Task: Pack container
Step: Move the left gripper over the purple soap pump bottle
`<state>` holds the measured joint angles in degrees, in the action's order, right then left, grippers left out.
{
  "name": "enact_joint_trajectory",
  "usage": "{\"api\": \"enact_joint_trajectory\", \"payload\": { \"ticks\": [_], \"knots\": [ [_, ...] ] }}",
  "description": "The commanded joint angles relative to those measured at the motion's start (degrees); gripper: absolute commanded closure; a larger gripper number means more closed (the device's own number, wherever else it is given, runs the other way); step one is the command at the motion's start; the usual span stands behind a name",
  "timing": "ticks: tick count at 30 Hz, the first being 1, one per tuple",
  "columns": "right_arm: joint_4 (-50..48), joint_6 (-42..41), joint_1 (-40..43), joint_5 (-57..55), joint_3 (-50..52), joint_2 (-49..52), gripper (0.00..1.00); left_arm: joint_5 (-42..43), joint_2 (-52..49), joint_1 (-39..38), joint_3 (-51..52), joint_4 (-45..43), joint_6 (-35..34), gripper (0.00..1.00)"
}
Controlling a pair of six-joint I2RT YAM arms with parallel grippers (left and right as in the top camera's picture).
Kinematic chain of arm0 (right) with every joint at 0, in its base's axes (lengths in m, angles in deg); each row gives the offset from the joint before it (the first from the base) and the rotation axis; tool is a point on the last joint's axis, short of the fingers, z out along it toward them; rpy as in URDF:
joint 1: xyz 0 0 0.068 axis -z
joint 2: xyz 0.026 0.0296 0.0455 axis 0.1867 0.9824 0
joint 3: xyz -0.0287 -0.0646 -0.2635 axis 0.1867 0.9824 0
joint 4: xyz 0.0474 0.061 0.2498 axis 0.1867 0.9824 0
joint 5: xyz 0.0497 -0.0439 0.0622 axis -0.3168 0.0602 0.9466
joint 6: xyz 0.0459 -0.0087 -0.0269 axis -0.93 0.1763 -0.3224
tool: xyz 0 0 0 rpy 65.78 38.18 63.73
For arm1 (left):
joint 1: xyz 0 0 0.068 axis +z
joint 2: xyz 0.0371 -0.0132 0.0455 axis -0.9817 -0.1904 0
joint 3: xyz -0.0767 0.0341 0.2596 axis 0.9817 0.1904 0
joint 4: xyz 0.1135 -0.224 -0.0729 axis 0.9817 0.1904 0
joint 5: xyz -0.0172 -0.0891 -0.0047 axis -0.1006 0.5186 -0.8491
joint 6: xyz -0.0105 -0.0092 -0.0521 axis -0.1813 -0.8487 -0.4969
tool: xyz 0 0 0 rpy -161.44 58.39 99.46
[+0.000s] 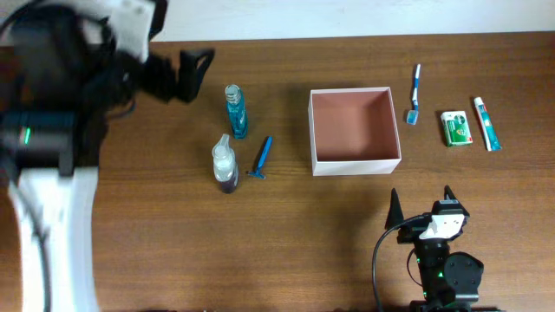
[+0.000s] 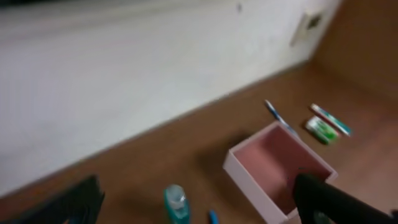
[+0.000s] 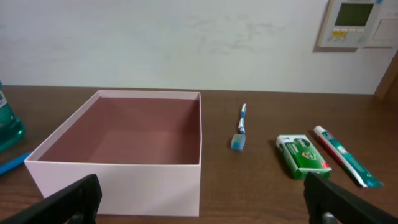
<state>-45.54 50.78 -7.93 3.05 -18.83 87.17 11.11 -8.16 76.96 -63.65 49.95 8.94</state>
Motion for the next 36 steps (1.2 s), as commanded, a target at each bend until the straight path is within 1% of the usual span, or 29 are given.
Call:
{"api": "enact_joint_trajectory", "payload": {
  "ticks": [1, 4, 6, 7, 10, 13, 14, 15, 17, 19, 23, 29, 33, 36],
  "knots": [
    [0.28, -0.26, -0.57, -0.07, 0.26, -0.48, 0.01, 1.99, -6.34, -1.44, -8.50, 4.46, 1.05, 0.01],
    [0.28, -0.26, -0.57, -0.07, 0.26, -0.48, 0.01, -13.20, -11.06, -5.03, -13.31, 13.62, 1.05, 0.01],
    [0.28, -0.26, -0.57, -0.07, 0.26, -0.48, 0.01, -20.61, -13.40, -7.52, -14.84, 19.39, 1.14, 0.01],
    [0.28, -0.26, -0.57, -0.07, 0.26, -0.48, 0.01, -21.77, -14.45, -9.07, -14.86, 22.23, 2.23, 0.01],
    [0.28, -0.26, -0.57, -0.07, 0.26, -0.48, 0.01, -21.33, -16.94, -12.59, -14.86, 27.34, 2.71, 0.01],
    [0.28, -0.26, -0.57, -0.07, 0.26, -0.48, 0.01, -23.06, -19.26, -15.13, -14.84, 29.64, 2.71, 0.01],
    [0.28, -0.26, -0.57, -0.07, 0.26, -0.48, 0.01, -24.22, -20.15, -15.61, -14.84, 29.64, 1.64, 0.01],
    [0.28, -0.26, -0.57, -0.07, 0.26, -0.48, 0.01, -25.73, -20.85, -15.80, -14.84, 29.68, -0.94, 0.01],
    [0.28, -0.26, -0.57, -0.07, 0.26, -0.48, 0.01, -30.25, -22.38, -15.76, -14.84, 30.49, -9.53, 0.01],
    [0.28, -0.26, -0.57, -0.07, 0.26, -0.48, 0.01, -32.39, -23.65, -15.45, -14.84, 32.22, -15.45, 0.01],
    [0.28, -0.26, -0.57, -0.07, 0.26, -0.48, 0.01, -32.22, -25.90, -15.13, -14.84, 35.08, -18.47, 0.01],
    [0.28, -0.26, -0.57, -0.07, 0.26, -0.48, 0.01, -31.85, -28.52, -15.15, -14.80, 39.10, -18.78, 0.01],
    [0.28, -0.26, -0.57, -0.07, 0.26, -0.48, 0.01, -29.46, -29.53, -15.15, -14.80, 44.61, -21.33, 0.01],
    [0.28, -0.26, -0.57, -0.07, 0.26, -0.48, 0.01, -27.67, -29.66, -15.15, -14.43, 45.42, -21.31, 0.01]
  ]
}}
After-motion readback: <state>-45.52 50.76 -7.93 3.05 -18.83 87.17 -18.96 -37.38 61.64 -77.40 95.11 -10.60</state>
